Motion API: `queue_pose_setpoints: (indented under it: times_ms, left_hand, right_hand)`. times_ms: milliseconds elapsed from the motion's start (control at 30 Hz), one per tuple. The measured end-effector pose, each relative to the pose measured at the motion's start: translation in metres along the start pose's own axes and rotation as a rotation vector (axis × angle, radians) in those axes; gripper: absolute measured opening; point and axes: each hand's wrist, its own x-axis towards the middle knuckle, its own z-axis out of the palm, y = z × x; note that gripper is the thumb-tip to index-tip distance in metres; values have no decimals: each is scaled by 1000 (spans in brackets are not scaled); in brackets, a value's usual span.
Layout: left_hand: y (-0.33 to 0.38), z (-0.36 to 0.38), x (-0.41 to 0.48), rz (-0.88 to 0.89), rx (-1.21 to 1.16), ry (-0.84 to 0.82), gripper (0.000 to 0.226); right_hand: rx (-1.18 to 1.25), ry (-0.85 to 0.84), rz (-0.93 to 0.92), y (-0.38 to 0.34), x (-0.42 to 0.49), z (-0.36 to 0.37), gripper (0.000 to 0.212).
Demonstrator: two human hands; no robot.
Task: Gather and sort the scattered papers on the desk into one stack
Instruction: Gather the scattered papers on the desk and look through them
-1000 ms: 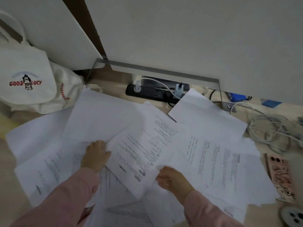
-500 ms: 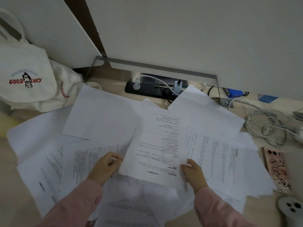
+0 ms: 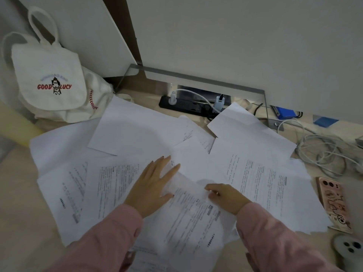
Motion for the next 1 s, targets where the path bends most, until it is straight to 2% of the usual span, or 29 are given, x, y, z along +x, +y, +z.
queue_pose_setpoints:
  times_ms: [100,200,233,333,433,567,667,833,900,1000]
  left_hand:
    - [-7,1,3,85,63,-35,37]
    - [-14,-11,2,-66,-58,-187,40]
    - [-22,-12,0,-116,-72,-211,32]
    - [-48,-19,-1,-200,-41,-176,17]
    - [-72,-18,2,-265,-15,-174,20]
    - [-95,-12,8,-323,21,-157,16]
    - [-103,-8,13,-400,33,-209,27]
    - [-109,-4,21,-450,15,-395,73]
    - [-113,-3,25,-435,56,-415,75]
    - [-119,-2,30,-411,72,-451,64]
  right_hand:
    - [-14,57,-98,-24,4,3,32]
    - [109,113,-113,-37,9,4,21]
    - [150,142,-99,-37,12,4,17]
    - [297,194,-19,-26,18,9,8]
    - [483,195,76,-17,20,20,7]
    - [357,350,207,-5,27,31,30]
    - [258,458,357,6,26,26,43]
    - [148,395,517,24,24,17,69]
    - [118,367,537,27,26,17,69]
    - [72,363,557,30,30,18,62]
